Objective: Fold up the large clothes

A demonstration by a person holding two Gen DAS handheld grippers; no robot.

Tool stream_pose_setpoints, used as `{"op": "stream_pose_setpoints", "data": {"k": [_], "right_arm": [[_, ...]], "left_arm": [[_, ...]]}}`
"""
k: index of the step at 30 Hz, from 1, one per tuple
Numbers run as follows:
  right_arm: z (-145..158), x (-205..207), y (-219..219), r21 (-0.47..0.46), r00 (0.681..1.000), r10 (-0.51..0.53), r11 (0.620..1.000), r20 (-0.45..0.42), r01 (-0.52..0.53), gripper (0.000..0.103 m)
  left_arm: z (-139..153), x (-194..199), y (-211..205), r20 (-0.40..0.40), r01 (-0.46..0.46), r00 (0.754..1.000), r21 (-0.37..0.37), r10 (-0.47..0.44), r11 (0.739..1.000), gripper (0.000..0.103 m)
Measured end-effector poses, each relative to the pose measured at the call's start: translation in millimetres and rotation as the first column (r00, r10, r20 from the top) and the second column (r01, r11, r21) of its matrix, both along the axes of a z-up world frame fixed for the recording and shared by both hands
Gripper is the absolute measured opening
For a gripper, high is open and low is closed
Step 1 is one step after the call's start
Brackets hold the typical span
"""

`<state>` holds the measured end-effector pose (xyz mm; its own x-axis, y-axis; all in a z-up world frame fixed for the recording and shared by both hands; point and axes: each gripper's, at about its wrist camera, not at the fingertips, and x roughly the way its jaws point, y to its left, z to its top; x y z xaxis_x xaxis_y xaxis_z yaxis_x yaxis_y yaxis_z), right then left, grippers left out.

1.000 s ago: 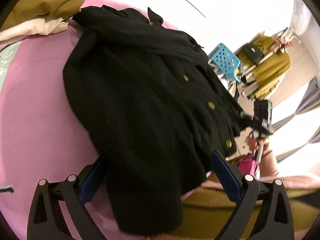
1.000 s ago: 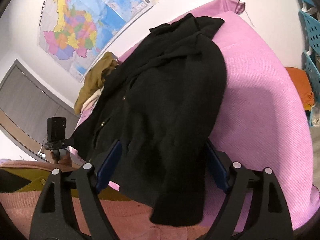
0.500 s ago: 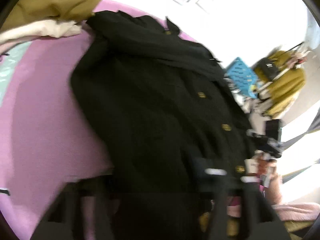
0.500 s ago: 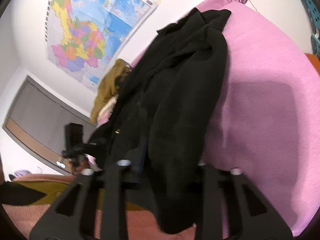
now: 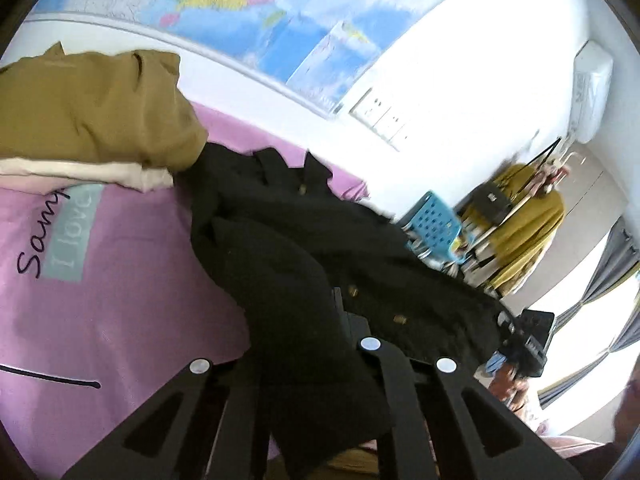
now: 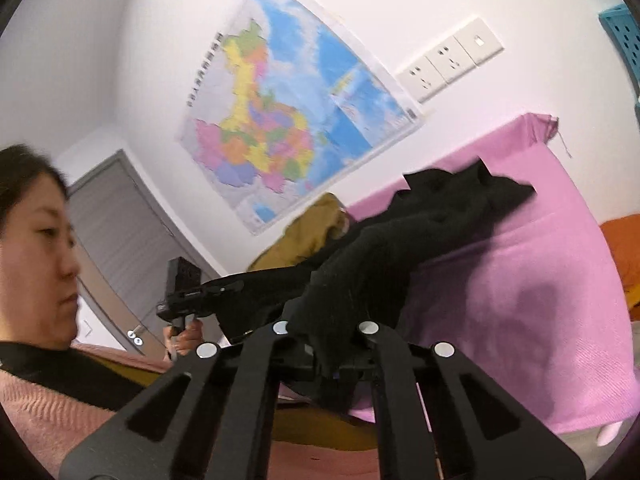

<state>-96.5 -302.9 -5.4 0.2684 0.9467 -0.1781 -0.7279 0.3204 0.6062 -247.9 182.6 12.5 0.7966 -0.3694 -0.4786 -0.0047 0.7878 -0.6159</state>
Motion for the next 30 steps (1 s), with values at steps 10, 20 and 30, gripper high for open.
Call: {"op": "stream_pose_setpoints", "data": {"k": [10, 20, 30], "right_arm": [[9, 22, 9, 0.007, 0.999, -0.032, 0.999, -0.036, 0.032, 0.004], [52, 128, 42, 0.016, 0.992, -0.094, 0.995, -0.087, 0.095, 0.004], [-12, 321, 90, -0.109, 0.839, -0.311, 0.95, -0.447, 0.294, 0.045]], "left_arm": [[-21, 27, 36, -0.071, 0.009, 0.997, -0.139, -0.019, 0.99, 0.005], [17, 121, 74, -0.156, -0.002, 0.988, -0.086, -0.012, 0.996, 0.007], [-11, 279, 116, -0.354, -0.051, 0.935, -0.054, 0.028, 0.997, 0.028]]}}
